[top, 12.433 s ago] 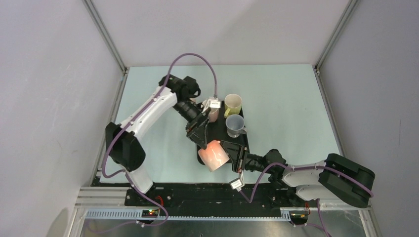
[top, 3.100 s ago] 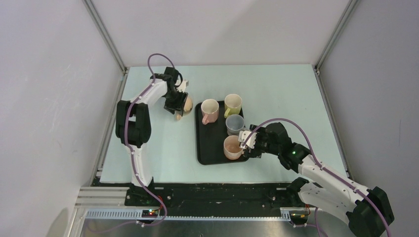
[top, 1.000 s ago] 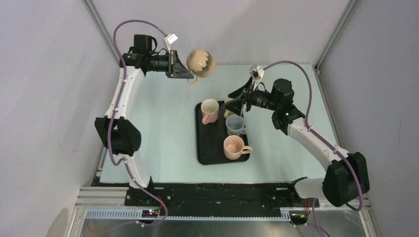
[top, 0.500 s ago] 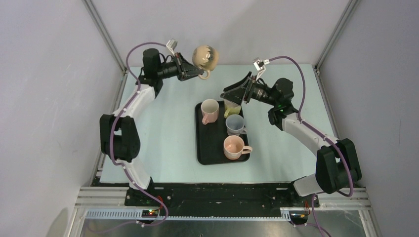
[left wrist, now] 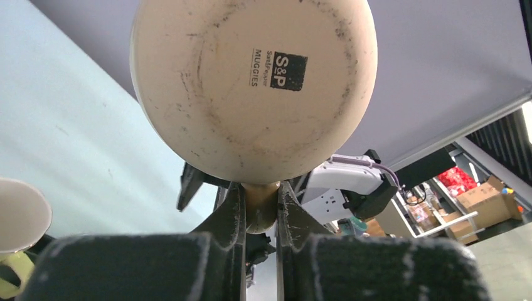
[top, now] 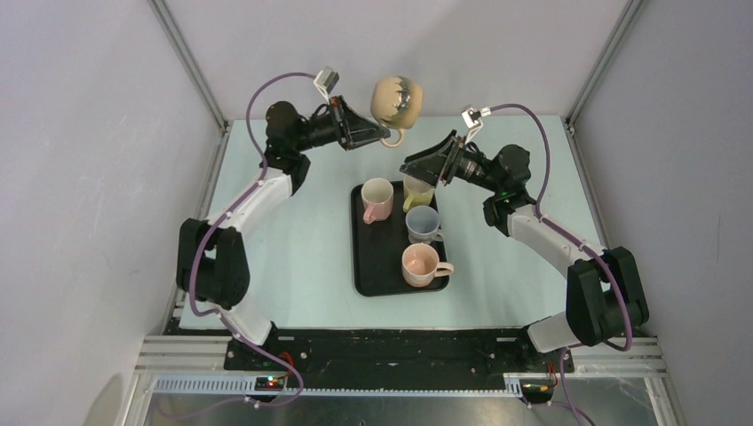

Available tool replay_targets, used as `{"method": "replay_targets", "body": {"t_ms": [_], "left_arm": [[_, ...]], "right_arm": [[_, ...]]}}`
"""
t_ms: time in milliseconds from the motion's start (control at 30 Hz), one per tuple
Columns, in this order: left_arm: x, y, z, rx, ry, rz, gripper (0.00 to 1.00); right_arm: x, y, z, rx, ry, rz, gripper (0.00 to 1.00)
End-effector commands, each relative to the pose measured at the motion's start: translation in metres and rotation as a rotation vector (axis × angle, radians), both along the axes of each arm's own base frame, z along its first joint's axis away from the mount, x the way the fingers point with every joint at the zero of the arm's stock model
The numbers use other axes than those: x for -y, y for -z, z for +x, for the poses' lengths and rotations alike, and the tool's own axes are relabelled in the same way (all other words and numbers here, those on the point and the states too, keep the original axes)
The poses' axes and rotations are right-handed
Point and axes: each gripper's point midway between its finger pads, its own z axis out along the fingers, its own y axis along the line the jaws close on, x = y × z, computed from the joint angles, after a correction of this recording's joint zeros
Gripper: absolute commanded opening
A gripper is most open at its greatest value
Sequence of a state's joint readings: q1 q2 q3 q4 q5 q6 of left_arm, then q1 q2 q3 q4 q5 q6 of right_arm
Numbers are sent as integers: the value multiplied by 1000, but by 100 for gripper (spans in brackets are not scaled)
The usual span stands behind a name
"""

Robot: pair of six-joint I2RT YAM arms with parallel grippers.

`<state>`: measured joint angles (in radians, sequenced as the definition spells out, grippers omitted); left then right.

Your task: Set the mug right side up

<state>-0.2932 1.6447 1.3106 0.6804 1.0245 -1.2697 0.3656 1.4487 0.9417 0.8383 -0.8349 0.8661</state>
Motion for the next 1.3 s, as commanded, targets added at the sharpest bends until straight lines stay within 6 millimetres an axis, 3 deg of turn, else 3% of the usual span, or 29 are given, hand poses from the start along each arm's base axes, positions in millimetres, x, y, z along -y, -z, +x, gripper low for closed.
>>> {"method": "replay_targets", "body": {"t_ms": [0,367,800,1133,1267], "left_arm": [[-13,-55,-33,234,-20,-90,0],[2,-35,-41,216,-3,-80,0],[28,-22,-58,217,74,-68,0],[38,-7,-60,194,102,-52,0],[39,-2,-60,195,107,-42,0]], "right_arm": [[6,-22,-5,53,10,62,84],[9,-41,-14,82,-12,128,83],[7,-35,-14,70,-18,118,74],[2,-38,-27,104,-77,121,57],[2,-38,-27,101,-77,120,35]]}}
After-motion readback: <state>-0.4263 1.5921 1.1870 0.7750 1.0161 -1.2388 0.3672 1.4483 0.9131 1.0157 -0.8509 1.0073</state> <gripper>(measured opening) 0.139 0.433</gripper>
